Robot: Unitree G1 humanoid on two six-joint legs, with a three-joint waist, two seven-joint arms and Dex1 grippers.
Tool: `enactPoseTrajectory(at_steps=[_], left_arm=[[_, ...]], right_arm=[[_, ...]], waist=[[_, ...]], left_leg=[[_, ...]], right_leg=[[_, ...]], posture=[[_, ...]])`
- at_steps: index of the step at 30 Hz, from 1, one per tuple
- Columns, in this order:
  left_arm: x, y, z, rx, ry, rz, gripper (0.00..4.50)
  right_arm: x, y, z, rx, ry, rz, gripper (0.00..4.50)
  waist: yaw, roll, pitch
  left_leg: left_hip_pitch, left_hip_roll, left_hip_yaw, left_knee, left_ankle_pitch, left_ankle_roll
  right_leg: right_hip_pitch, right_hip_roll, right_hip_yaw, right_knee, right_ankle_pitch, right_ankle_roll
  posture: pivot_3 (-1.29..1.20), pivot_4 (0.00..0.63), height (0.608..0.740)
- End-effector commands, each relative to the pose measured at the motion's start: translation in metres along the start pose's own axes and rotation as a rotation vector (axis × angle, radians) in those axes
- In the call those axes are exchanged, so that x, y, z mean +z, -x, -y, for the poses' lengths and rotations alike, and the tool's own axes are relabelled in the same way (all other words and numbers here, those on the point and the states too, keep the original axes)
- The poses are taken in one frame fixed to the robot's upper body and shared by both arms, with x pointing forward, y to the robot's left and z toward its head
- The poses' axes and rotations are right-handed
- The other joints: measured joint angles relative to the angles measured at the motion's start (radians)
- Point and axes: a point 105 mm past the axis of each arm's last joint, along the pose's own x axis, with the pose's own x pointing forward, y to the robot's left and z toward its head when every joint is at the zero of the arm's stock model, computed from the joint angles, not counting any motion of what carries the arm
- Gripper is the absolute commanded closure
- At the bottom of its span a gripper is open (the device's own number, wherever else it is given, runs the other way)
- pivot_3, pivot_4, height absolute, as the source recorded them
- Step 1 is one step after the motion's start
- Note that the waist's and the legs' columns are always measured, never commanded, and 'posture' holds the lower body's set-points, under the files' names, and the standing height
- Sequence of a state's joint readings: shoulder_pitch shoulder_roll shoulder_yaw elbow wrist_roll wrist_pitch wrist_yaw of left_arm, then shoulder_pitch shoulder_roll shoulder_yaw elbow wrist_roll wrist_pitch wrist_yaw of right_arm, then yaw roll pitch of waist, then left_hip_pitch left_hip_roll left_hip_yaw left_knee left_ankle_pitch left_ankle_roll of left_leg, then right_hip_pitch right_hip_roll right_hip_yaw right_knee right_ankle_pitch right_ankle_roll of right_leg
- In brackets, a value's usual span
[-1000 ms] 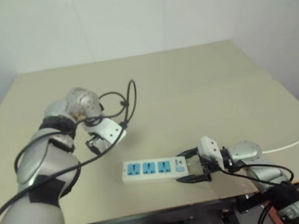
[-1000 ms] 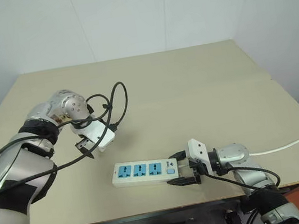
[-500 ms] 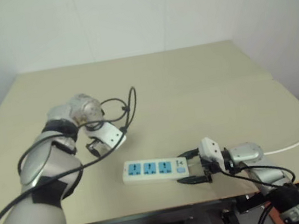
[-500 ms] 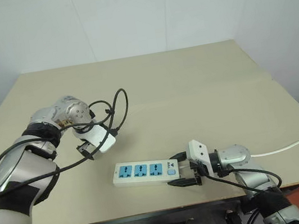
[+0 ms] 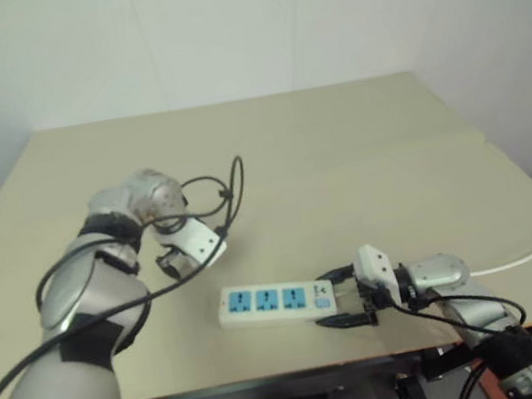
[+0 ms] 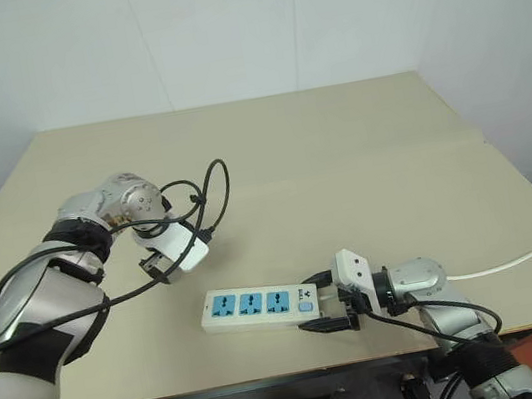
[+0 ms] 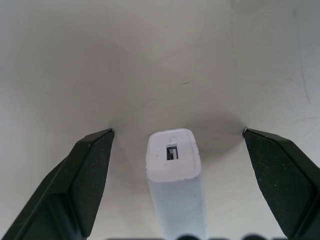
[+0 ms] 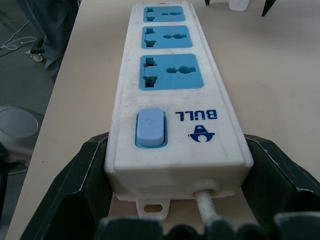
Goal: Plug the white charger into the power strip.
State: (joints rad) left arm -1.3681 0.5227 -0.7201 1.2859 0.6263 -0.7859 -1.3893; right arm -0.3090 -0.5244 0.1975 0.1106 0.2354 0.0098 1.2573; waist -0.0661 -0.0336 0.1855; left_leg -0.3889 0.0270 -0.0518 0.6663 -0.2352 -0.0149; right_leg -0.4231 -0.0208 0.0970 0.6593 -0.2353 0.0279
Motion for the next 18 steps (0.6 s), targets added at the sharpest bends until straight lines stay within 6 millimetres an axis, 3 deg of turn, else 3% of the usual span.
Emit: enactPoseTrajectory(at_steps=[1,10,15,18], left_arm=[[0.004,0.001,-0.002,0.012,-0.007,0.027,0.55],[0.005,0.003,-0.006,0.036,-0.023,0.024,3.5],[-0.003,0.004,-0.01,0.08,-0.042,-0.048,3.51],[0.009,0.014,-0.024,0.171,-0.007,0.051,3.51]], right_arm=[[-0.003,-0.001,-0.004,0.015,0.006,-0.03,1.07],[-0.002,0.0,-0.004,0.014,0.003,-0.025,1.07],[-0.001,0.0,-0.003,0.01,0.005,-0.023,1.07],[-0.002,0.0,-0.004,0.016,0.004,-0.026,1.07]], waist=[[0.0,0.0,0.0],[0.0,0.0,0.0],[0.0,0.0,0.0],[0.0,0.0,0.0]], left_leg=[[0.0,0.0,0.0,0.0,0.0,0.0],[0.0,0.0,0.0,0.0,0.0,0.0],[0.002,0.0,0.0,0.0,0.0,0.0],[0.003,-0.001,0.0,0.001,0.0,0.0]], right_leg=[[0.0,0.0,0.0,0.0,0.0,0.0],[0.0,0.0,0.0,0.001,0.0,0.0],[0.002,0.0,0.0,0.002,0.0,0.0],[0.003,0.0,0.001,0.003,0.0,0.001]], posture=[[0.0,0.15,0.74],[0.0,0.15,0.74],[0.0,0.15,0.74],[0.0,0.15,0.74]])
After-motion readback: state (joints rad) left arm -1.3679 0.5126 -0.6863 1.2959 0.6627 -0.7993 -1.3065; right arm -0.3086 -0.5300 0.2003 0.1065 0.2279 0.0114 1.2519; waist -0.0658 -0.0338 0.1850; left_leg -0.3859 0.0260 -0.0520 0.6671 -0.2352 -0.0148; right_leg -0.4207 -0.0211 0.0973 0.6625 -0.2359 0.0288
